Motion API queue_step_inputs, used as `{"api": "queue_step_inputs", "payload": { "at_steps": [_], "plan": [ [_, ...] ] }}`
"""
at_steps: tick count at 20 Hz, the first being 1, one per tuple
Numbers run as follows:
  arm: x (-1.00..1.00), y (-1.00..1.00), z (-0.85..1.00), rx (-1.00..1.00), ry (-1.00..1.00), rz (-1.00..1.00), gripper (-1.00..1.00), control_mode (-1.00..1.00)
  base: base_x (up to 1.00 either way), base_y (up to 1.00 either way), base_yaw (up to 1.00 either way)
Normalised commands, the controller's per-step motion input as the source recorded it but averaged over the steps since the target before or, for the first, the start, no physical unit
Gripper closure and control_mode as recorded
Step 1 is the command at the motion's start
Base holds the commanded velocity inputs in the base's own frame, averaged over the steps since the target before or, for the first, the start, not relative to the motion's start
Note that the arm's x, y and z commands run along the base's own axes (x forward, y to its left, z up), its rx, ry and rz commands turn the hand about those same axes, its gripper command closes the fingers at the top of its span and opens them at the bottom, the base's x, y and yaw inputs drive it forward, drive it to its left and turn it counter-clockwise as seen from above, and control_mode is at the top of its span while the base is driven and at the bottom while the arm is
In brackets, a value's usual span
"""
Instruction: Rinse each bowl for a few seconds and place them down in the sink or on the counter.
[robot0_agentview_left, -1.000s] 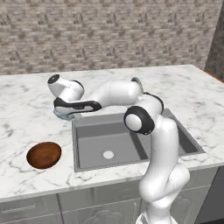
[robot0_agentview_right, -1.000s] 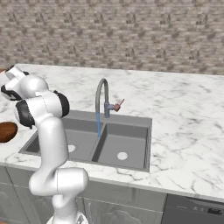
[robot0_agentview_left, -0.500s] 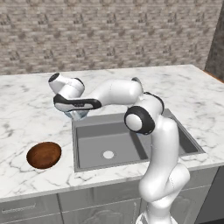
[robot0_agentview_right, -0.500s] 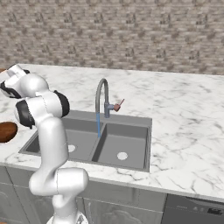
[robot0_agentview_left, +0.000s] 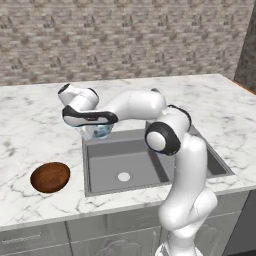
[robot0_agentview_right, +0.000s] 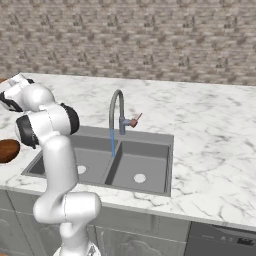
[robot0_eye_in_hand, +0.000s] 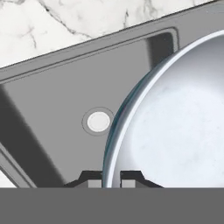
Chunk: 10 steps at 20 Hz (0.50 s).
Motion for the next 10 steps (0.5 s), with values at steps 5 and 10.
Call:
{"api": "queue_step_inputs", "payload": {
  "at_steps": [5, 10],
  "plan": [
    [-0.44, -0.56, 0.00, 0.00, -0.07, -0.18, 1.00, -1.00, 0.00, 0.00, 0.00],
    [-0.49, -0.70, -0.01, 0.03, -0.06, -0.13, 1.00, -1.00, 0.00, 0.00, 0.00]
  ]
}}
